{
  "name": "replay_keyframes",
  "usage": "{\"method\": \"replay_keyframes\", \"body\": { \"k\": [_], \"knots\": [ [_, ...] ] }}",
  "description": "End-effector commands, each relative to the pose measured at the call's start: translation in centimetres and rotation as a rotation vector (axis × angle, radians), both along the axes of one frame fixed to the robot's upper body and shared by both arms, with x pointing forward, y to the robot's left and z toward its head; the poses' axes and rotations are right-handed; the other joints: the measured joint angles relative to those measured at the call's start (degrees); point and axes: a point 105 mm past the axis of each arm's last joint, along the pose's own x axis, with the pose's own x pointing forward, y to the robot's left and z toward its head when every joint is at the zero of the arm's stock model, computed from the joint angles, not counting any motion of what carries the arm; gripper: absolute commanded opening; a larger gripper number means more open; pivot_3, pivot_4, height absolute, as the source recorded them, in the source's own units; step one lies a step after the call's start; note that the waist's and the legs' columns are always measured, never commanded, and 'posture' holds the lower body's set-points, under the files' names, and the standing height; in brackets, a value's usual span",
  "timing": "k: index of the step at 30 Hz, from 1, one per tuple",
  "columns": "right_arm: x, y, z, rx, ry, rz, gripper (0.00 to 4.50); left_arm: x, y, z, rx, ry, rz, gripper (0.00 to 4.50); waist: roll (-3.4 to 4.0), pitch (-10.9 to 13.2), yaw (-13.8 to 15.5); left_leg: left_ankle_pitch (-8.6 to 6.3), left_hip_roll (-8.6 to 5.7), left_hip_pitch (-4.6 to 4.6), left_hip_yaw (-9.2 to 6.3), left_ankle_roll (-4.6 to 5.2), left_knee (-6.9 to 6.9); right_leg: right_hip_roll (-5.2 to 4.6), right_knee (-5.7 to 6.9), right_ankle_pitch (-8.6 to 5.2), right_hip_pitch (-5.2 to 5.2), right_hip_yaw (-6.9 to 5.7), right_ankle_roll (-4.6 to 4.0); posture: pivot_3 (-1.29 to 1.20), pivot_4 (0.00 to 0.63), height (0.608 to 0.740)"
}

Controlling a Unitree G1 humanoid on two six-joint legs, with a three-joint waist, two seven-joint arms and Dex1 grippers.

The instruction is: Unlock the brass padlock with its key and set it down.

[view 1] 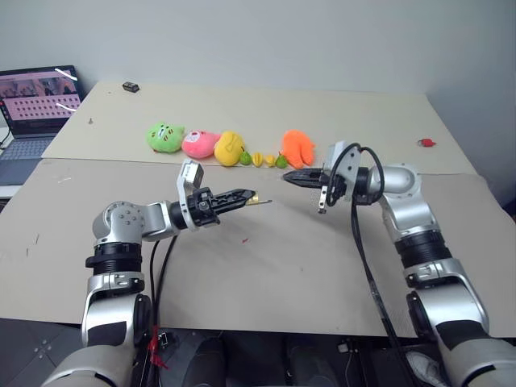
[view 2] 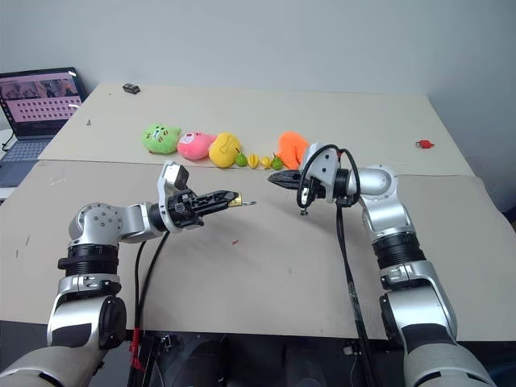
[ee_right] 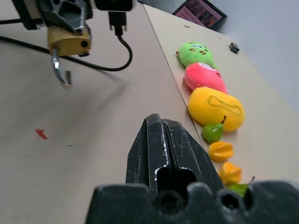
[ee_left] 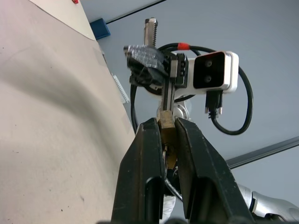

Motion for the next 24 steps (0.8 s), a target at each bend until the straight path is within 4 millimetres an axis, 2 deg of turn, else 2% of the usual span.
{"method": "replay_keyframes", "body": {
  "k": [1,5,13,17,24],
  "knots": [
    [-1.6,1.3,0.7,0.029,-0.014,0.082,0.03,-0.2,0.1,1.3,-0.034,-0.040,-0.016,0.00,0.00,0.00,0.01,0.00,0.00,0.00,0.00,0.00,0.00,0.00,0.00,0.00,0.00,0.00,0.00,0.00,0.150,0.722],
    [-3.4,2.3,0.7,0.034,0.016,0.169,0.03,-0.1,0.1,1.3,-0.033,-0.042,-0.011,0.00,0.00,0.00,-0.03,0.00,0.01,0.02,-0.01,0.00,0.00,0.02,0.02,0.00,0.00,0.00,0.00,0.00,0.150,0.722],
    [-3.7,2.2,1.1,0.033,0.026,0.170,0.03,0.0,0.2,1.3,-0.037,-0.042,-0.004,0.00,0.00,0.00,0.04,0.00,0.01,0.01,-0.01,-0.01,0.01,0.01,0.01,0.00,0.00,-0.01,0.01,0.00,0.150,0.722],
    [-3.2,1.8,1.7,0.036,0.016,0.144,0.03,0.0,0.2,1.3,-0.042,-0.041,-0.002,0.00,0.00,0.00,0.05,0.00,0.01,0.02,-0.01,-0.01,0.01,0.01,0.01,0.00,0.00,-0.01,0.01,0.00,0.150,0.722],
    [-2.0,0.1,-1.3,-0.118,-0.019,0.081,0.03,-1.0,0.7,1.1,-0.021,-0.037,-0.029,0.00,0.00,0.00,0.05,0.00,0.00,0.00,-0.01,-0.01,0.01,0.01,0.00,-0.01,0.00,-0.01,0.02,0.00,0.150,0.722]
  ]
}}
